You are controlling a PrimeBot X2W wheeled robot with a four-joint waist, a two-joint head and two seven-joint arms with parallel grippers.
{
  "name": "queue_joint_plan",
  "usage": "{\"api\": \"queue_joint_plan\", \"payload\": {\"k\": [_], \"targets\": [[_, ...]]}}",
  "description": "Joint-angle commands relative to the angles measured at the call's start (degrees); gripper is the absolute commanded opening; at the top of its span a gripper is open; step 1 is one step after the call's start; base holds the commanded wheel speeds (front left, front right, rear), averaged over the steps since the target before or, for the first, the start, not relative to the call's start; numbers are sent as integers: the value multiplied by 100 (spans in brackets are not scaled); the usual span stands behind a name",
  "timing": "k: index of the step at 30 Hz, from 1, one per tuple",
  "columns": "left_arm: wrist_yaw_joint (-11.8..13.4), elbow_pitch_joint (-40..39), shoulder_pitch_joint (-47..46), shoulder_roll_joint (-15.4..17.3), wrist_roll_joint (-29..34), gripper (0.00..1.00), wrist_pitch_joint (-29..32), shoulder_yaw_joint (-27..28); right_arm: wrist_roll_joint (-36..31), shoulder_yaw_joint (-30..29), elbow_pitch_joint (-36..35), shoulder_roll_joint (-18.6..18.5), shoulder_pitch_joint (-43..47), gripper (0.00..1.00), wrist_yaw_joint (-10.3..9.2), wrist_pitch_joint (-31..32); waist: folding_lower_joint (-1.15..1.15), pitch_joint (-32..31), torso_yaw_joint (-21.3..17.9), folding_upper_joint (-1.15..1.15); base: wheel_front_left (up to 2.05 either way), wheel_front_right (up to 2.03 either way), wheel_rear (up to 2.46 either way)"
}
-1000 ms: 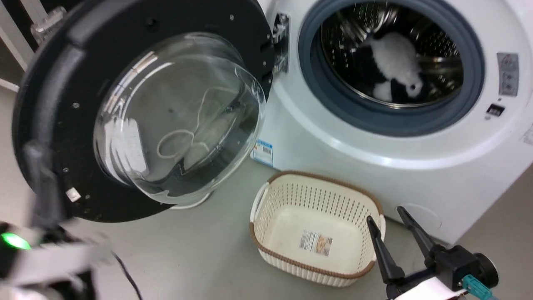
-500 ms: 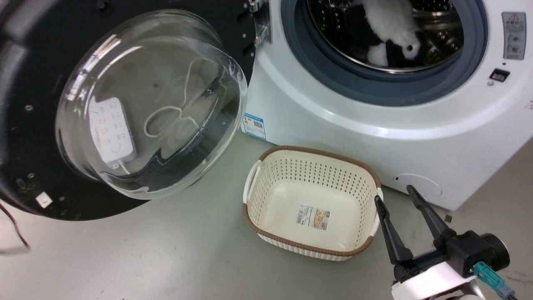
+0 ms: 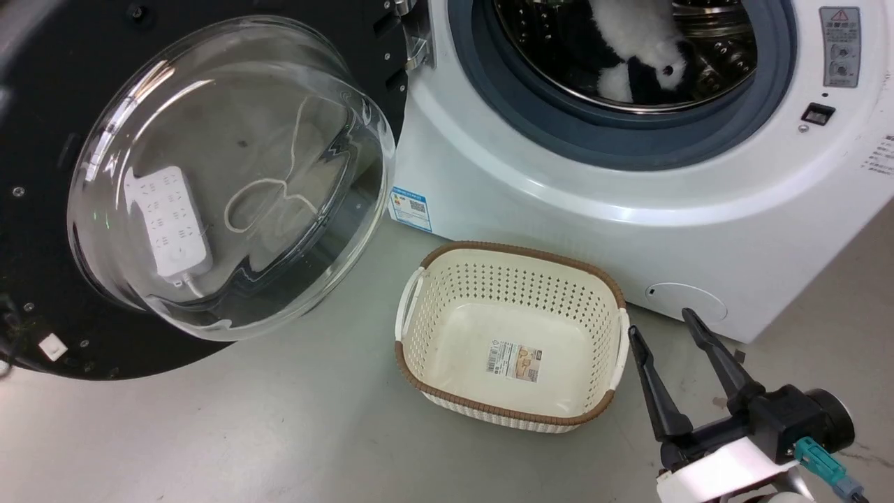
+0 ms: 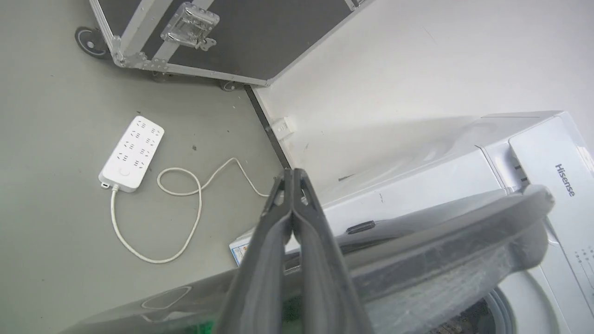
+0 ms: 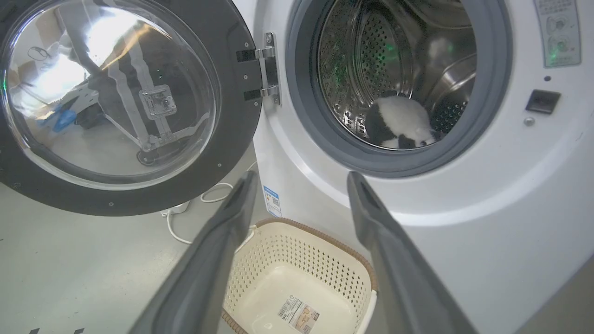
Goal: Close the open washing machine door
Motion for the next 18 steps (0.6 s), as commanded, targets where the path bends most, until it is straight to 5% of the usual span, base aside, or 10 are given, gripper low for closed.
{"api": "queue_joint_plan", "payload": {"k": [1, 12, 18], "targets": [[-64, -7, 59, -13, -66, 0, 144, 0, 45, 3, 19, 6, -82, 100, 5, -26, -1, -46, -8, 0, 0, 0, 0], [-158, -761, 920, -527, -880, 0, 1555, -78, 60, -45, 158, 109, 61, 100, 5, -26, -1, -453, -1, 0, 0, 0, 0], [-77, -1617, 1567, -1154, -1429, 0, 2273, -162, 92, -103, 198, 182, 145, 100, 5, -26, -1, -726, -7, 0, 0, 0, 0]]}}
